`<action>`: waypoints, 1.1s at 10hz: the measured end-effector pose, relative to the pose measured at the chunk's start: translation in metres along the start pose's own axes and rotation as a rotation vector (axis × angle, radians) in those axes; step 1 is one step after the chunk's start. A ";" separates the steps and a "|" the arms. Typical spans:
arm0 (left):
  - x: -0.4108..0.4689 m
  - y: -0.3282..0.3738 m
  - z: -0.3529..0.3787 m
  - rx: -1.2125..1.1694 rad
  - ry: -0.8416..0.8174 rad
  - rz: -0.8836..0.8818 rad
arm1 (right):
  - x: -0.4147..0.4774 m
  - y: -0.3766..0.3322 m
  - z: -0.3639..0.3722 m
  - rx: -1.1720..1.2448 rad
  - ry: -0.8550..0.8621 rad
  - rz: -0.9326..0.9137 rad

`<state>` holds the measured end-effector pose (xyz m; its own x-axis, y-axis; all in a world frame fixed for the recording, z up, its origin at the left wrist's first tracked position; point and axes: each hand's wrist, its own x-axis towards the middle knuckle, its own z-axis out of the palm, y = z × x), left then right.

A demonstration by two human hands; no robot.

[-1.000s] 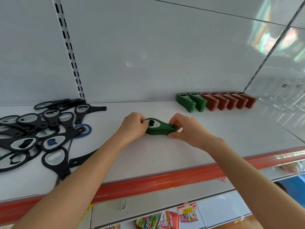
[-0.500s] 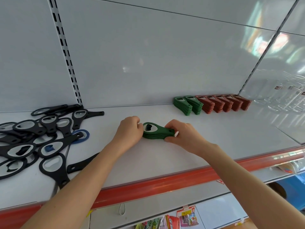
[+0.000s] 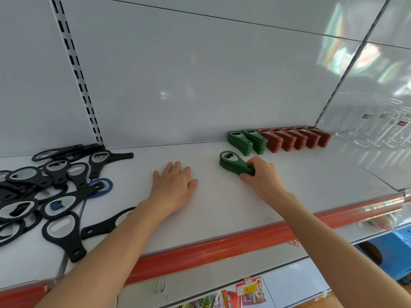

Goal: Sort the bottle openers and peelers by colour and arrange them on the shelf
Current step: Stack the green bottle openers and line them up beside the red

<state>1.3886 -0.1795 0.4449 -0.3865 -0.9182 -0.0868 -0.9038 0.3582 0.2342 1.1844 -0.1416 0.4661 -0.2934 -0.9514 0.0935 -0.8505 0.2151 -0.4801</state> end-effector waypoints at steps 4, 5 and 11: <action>-0.002 0.001 0.002 0.008 0.017 -0.020 | 0.038 -0.025 0.015 -0.067 0.040 0.056; -0.003 0.001 0.002 0.006 0.020 -0.017 | 0.045 -0.029 0.019 -0.063 0.060 0.046; -0.004 0.001 0.001 -0.019 0.023 -0.022 | 0.063 -0.029 0.026 -0.063 0.070 0.030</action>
<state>1.3887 -0.1752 0.4449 -0.3619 -0.9296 -0.0702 -0.9083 0.3346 0.2510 1.2023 -0.2142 0.4631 -0.3473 -0.9270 0.1414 -0.8659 0.2591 -0.4279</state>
